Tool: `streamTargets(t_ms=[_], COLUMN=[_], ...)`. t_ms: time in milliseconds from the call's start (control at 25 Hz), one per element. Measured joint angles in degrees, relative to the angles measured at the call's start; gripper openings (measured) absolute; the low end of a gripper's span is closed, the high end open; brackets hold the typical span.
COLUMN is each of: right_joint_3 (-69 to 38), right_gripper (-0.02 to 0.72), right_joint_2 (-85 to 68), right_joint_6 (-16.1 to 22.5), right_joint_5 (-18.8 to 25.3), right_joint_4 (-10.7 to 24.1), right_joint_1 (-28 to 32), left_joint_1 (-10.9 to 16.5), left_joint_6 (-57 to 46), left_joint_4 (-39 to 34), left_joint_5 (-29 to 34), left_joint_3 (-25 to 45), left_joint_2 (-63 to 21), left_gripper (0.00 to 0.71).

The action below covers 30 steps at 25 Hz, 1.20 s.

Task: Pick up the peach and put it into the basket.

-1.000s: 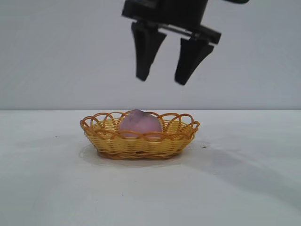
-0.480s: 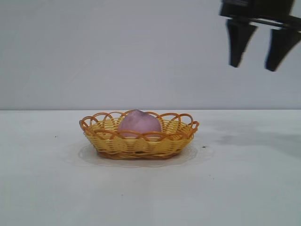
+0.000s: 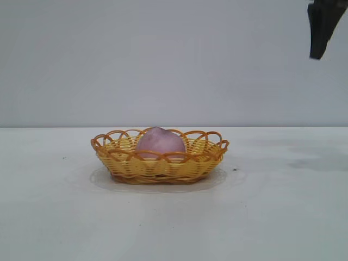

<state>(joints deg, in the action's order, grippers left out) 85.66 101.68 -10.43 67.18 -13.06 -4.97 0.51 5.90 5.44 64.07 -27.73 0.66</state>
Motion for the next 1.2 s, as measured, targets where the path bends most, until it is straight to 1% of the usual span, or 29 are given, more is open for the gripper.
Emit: streamTargets(t_ms=[160,400,520,600,720,840,960,1080,1200], right_joint_3=[0.0,-0.4,-4.0,-8.3,-17.8,-28.4,-38.8,-46.7,-52.2], right_gripper=[0.508,0.508,0.508,0.508,0.508,0.508,0.508,0.508,0.508], right_joint_2=[-7.4,-20.3,-27.6,-33.0,-41.8,-52.2,-64.5,-74.6,-84.2], right_joint_6=[0.0,0.0,0.0,0.0,0.0,0.0,0.0,0.3,2.0], right_joint_5=[3.0,4.0,4.1,4.3,4.5,2.9,0.6,0.0,0.2], right_joint_4=[-0.1,-0.1,-0.1,0.5,2.6,4.2,5.1,5.1,5.1], right_joint_1=[0.0,0.0,0.0,0.0,0.0,0.0,0.0,0.0,0.0], left_joint_1=[0.0,0.0,0.0,0.0,0.0,0.0,0.0,0.0,0.0], left_joint_6=[0.0,0.0,0.0,0.0,0.0,0.0,0.0,0.0,0.0], left_joint_4=[0.0,0.0,0.0,0.0,0.0,0.0,0.0,0.0,0.0], left_joint_5=[0.0,0.0,0.0,0.0,0.0,0.0,0.0,0.0,0.0], left_joint_3=[0.0,0.0,0.0,0.0,0.0,0.0,0.0,0.0,0.0], left_joint_2=[0.0,0.0,0.0,0.0,0.0,0.0,0.0,0.0,0.0], left_gripper=[0.466,0.466,0.466,0.466,0.466,0.466,0.466,0.466,0.466])
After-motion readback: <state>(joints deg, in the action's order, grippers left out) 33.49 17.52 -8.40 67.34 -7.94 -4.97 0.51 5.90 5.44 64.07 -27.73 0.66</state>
